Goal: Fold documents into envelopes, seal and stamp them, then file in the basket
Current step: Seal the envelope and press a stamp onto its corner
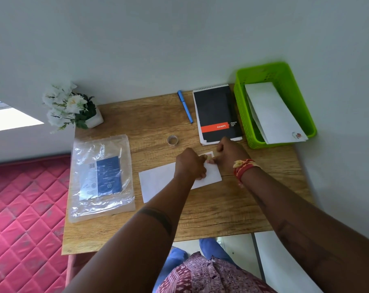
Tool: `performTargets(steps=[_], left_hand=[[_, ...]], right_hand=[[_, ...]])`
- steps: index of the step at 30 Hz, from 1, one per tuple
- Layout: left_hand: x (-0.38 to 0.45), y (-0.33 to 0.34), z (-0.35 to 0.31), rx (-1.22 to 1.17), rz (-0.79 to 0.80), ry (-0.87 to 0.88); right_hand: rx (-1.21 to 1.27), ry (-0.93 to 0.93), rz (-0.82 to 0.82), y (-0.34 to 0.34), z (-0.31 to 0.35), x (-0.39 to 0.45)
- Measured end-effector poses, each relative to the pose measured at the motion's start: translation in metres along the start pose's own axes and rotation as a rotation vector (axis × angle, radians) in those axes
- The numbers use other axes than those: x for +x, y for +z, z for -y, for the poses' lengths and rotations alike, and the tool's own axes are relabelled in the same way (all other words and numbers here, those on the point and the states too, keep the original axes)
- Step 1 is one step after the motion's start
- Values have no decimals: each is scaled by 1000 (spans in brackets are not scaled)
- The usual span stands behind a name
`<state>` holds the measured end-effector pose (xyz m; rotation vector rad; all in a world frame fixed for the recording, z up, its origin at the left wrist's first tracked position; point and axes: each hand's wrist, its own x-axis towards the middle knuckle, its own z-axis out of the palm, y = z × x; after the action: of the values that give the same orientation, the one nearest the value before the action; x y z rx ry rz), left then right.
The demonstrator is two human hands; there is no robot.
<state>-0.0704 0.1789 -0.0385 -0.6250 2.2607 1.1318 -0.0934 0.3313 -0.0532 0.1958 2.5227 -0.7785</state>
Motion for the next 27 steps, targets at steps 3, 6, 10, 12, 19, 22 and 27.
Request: performTargets(steps=[3,6,10,12,19,22,27], left_hand=[[3,-5,1,23,105,11],[5,-9,-1,27,177,-12],[6,-9,0,37,184,-5],[7,-8,3,55,157,8],[5,1,2,-36,9,11],[4,-1,2,-48,41,8],[2,-9,-2,-42,148,-15]], right_hand=[[-5,22,-9,-3,4,1],[-41,61,-16,-4,13,1],[-35,93,-47,-1,20,2],[-40,87,-57,1,21,0],[-44,28,6,-6,16,-9],[-63,21,38,-7,15,-8],[-38,67,71,-11,13,-3]])
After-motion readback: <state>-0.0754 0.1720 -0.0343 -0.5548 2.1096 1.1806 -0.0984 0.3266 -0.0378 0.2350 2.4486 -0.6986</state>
